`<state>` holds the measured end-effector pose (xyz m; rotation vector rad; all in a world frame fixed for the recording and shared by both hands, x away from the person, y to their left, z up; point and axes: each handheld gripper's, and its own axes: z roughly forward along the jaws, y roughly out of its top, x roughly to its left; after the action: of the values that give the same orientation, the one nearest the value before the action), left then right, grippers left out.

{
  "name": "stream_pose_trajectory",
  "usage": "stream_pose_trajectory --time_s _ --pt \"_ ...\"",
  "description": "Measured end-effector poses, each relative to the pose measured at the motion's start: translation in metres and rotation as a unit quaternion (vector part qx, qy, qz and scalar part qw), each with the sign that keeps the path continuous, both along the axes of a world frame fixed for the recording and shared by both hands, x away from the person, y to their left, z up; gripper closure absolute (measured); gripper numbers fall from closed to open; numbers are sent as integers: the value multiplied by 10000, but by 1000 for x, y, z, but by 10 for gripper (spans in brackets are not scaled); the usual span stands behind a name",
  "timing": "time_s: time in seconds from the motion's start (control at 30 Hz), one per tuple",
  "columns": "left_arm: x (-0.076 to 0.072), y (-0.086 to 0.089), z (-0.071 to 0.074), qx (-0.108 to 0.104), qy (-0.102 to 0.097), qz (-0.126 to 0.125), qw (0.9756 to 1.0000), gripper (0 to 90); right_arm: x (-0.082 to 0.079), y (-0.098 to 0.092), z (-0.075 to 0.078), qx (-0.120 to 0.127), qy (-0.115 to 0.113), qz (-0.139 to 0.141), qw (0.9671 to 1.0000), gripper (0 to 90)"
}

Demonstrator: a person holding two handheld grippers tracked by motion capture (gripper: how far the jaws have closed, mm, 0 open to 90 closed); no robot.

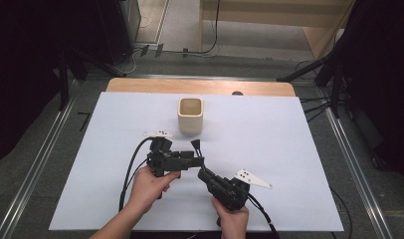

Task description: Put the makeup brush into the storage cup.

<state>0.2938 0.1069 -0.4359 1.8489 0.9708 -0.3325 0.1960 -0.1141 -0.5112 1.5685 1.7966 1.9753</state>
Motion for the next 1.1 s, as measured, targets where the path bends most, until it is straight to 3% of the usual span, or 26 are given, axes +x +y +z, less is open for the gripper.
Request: stream_pose_trajectory --time_s 0.37,1.1 --pt "0 -4 -1 -90 38 185 9998 430 1 2 1 56 21 -10 10000 793" --pt "2 -3 -4 -150 184 288 9993 701 1 8 0 22 -1 60 10000 794"
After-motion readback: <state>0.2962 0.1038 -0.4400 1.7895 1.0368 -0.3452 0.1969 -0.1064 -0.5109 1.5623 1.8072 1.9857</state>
